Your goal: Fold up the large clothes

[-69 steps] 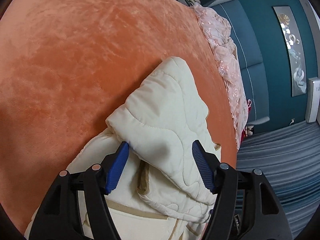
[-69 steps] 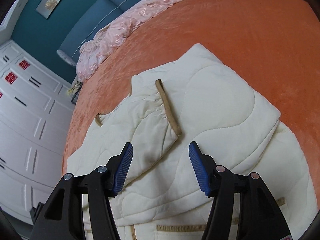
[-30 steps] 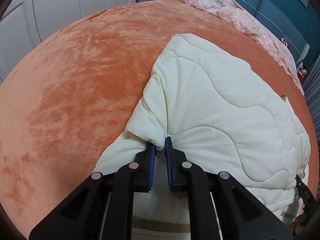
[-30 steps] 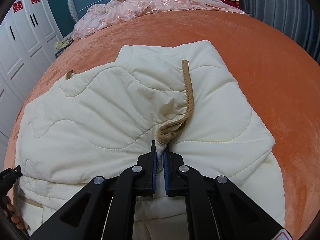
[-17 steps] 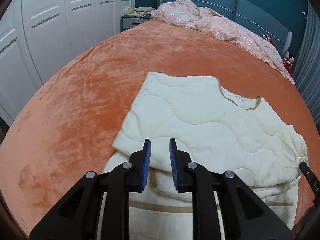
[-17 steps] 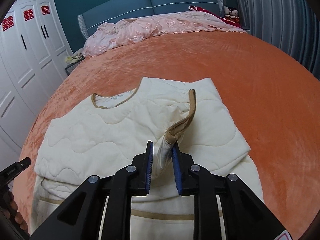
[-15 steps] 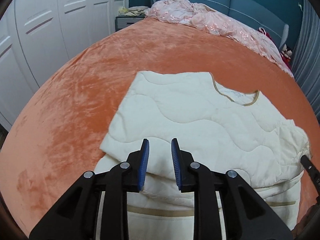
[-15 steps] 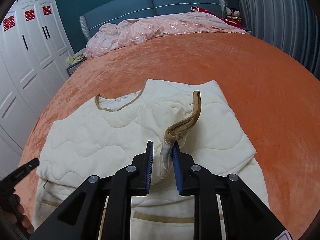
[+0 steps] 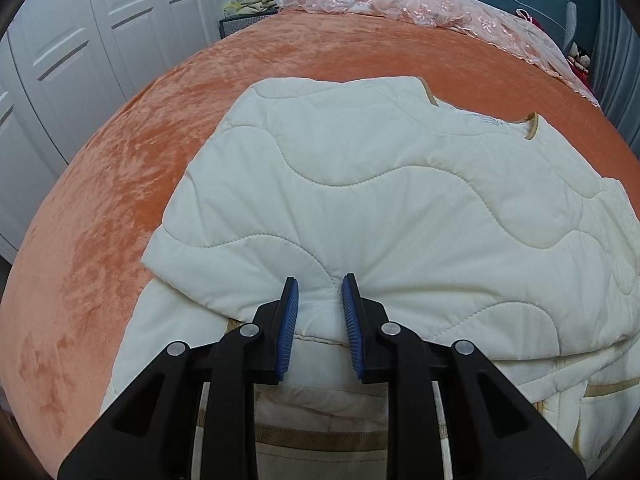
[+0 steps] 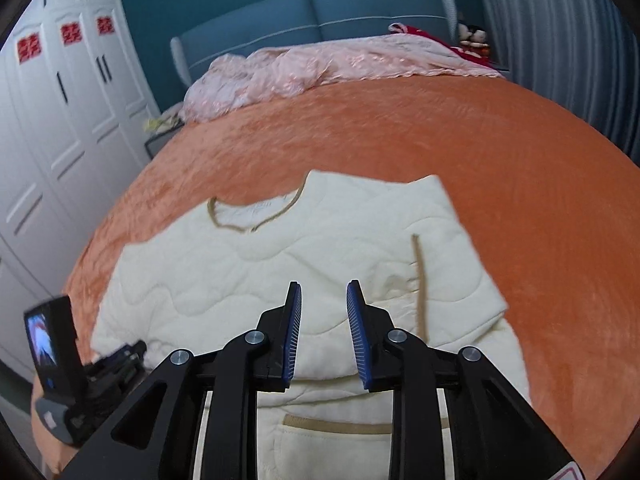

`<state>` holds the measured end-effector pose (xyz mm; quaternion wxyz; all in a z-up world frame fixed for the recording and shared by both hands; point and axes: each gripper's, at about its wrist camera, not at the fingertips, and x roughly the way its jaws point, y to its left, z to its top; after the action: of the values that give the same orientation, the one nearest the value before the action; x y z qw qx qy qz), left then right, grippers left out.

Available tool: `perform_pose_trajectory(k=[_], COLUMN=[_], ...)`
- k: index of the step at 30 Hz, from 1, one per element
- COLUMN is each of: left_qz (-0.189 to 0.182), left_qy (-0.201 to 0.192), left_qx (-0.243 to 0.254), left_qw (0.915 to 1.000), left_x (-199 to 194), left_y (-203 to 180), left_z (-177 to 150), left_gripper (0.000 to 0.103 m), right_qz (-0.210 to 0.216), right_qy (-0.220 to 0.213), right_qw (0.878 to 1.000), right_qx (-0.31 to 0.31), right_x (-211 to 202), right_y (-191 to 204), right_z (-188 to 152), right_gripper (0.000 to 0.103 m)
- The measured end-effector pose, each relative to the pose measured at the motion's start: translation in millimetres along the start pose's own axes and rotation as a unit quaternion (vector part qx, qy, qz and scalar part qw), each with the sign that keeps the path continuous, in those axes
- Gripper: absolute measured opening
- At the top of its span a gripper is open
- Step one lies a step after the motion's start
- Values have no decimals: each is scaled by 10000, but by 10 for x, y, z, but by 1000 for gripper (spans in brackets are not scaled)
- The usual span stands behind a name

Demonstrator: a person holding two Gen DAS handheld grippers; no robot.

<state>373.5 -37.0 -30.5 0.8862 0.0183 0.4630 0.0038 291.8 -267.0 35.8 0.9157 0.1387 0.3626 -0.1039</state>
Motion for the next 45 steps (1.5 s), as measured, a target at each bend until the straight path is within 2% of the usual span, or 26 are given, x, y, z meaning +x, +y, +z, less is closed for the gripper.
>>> perform_pose_trajectory(k=[5,9,20,37,41,43,45], left_qz=[29,173,495,719,509,148,-267], left_qy=[-92,-268,-624,-816,-777,-695,-651], left_qx=[81,217,436,540,407,190,-105], left_qw=[9999,9993,9959,9926,9948,9973,9975], left_x=[6,16,28,48,29,-41,-152], left_y=[-15,-68,-170,-246,-192,-72,112], left_z=[-42,-100,-218,-297,-274,-206,-91], left_gripper=[22,22,22,22,22,24,30], right_qz=[-114,-174,-302,-338,-206,-46,146], right_qy=[504,609,451,267,303,421,516], right_qw=[9974,9965,9956,9957,9968,9974,9974], right_qx=[-501,-537,-766,-819,-712,-581,-479], right_x=[459,619,764,774,752,716,631], right_y=[236,227,253,251,211,159,127], right_z=[-271,-419,-602,-673,-633,-552,-441], right_gripper=[24,24,24,24,24,25,30])
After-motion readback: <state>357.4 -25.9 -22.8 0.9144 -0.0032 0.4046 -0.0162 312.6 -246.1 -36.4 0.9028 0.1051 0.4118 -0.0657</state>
